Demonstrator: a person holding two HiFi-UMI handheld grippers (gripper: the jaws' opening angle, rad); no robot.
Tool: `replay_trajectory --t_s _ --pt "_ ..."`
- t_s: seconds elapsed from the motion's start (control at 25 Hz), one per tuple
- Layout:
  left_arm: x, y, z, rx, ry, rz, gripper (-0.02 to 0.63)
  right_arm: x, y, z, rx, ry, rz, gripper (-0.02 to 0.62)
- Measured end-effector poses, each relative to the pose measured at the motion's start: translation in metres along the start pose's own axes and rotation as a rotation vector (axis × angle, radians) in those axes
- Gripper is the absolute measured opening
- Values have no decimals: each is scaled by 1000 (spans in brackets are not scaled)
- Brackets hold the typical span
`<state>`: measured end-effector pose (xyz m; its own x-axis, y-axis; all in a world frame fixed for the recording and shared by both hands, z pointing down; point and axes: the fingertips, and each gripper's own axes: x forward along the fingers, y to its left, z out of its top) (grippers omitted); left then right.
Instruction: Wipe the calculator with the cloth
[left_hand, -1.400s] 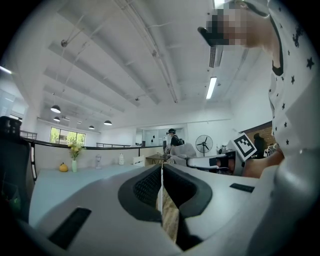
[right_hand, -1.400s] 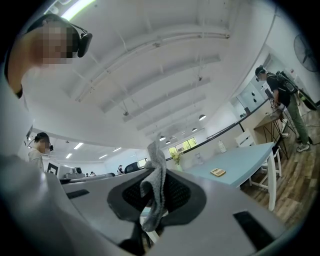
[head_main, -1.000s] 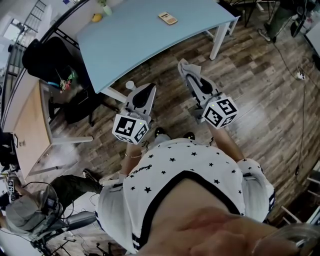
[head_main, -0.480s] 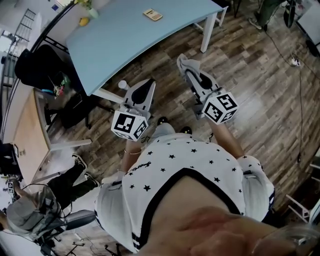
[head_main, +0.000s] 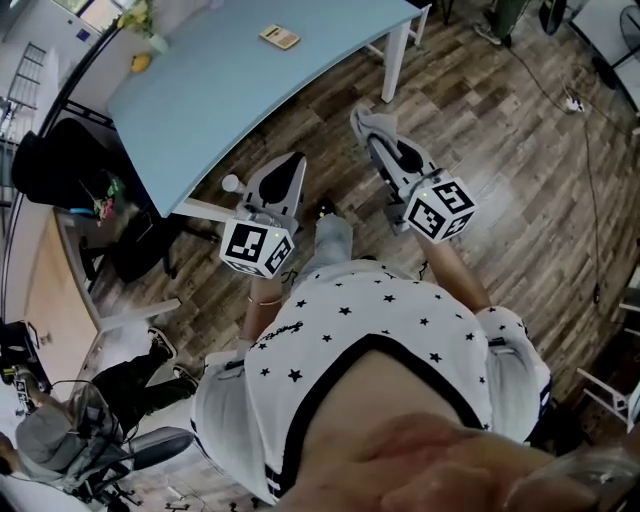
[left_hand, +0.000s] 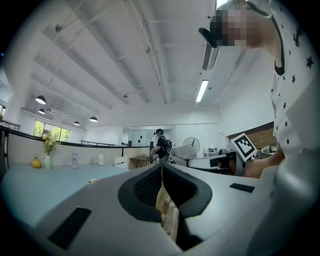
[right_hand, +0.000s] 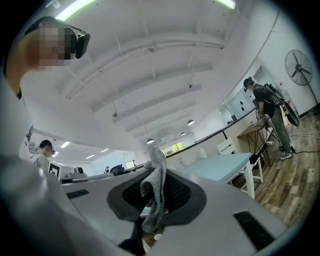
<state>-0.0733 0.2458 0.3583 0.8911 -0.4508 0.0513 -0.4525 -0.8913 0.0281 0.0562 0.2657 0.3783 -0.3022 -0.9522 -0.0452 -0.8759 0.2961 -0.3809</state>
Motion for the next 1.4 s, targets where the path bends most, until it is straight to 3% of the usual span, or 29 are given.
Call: replay_trajectory --t_s 0.76,1.4 --pt "94 93 2 -25 5 -53 35 96 -68 16 1 16 -63 46" --pt "124 182 0 -40 17 -54 35 185 -89 21 -21 51 -82 46"
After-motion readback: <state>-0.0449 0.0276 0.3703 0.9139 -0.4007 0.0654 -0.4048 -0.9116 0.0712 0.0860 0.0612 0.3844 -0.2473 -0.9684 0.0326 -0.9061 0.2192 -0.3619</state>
